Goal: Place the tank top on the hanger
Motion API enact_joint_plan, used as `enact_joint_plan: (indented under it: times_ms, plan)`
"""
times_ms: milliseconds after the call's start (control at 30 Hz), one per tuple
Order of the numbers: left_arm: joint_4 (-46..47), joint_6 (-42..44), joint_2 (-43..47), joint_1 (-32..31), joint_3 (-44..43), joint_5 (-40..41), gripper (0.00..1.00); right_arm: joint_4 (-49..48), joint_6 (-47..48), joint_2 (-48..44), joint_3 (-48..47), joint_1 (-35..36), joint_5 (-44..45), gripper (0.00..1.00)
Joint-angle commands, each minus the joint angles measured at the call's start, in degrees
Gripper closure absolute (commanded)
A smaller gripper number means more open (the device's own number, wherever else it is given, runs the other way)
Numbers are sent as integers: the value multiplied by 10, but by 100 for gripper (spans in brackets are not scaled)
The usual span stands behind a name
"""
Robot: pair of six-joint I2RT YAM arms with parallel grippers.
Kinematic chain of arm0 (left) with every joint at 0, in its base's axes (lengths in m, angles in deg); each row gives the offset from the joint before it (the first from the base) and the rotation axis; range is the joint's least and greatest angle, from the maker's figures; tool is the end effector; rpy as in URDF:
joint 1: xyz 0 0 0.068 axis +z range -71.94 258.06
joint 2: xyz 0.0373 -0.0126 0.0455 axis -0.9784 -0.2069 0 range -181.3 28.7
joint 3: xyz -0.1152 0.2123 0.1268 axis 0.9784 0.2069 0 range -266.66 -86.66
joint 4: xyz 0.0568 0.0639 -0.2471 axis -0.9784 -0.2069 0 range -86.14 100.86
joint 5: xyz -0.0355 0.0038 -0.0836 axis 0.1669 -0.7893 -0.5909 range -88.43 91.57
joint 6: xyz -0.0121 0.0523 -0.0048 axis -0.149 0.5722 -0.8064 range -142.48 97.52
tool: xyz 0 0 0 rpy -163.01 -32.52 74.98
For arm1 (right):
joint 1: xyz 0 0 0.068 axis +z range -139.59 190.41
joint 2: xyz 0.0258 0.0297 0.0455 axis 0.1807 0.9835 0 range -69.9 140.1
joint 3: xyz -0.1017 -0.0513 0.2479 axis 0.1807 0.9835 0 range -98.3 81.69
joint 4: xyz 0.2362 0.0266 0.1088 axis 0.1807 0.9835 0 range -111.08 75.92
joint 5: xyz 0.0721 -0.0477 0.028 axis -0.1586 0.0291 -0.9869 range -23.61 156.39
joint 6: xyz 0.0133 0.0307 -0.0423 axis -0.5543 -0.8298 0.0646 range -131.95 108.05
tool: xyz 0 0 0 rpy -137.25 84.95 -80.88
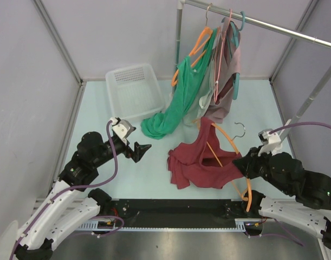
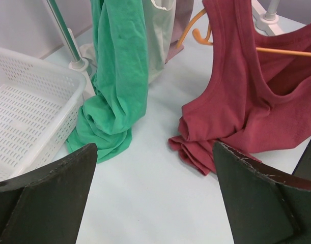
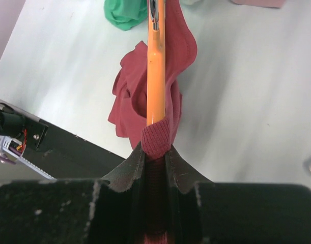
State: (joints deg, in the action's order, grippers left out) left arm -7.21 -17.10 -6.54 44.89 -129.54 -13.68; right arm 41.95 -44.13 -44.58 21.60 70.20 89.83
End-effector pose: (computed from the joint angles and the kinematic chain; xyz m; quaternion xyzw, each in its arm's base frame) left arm 0.1169 -0.0877 0.3383 0.3316 0.6910 -0.2513 0.5912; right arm 0.0335 0.0294 0.3648 -0.0993 0.8410 0.2402 0.4745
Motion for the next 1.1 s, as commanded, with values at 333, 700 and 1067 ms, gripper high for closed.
enact_joint_plan:
  times_ms: [333,700,1067]
  plan:
    - [13,-11,-8,6,-2,0,0,153,-89,7,-143,-1,150,100]
    - [15,-11,-13,6,0,-5,0,229,-79,67,-230,11,262,100]
    - [18,-12,-7,6,0,-10,1,240,-77,164,-332,100,402,100]
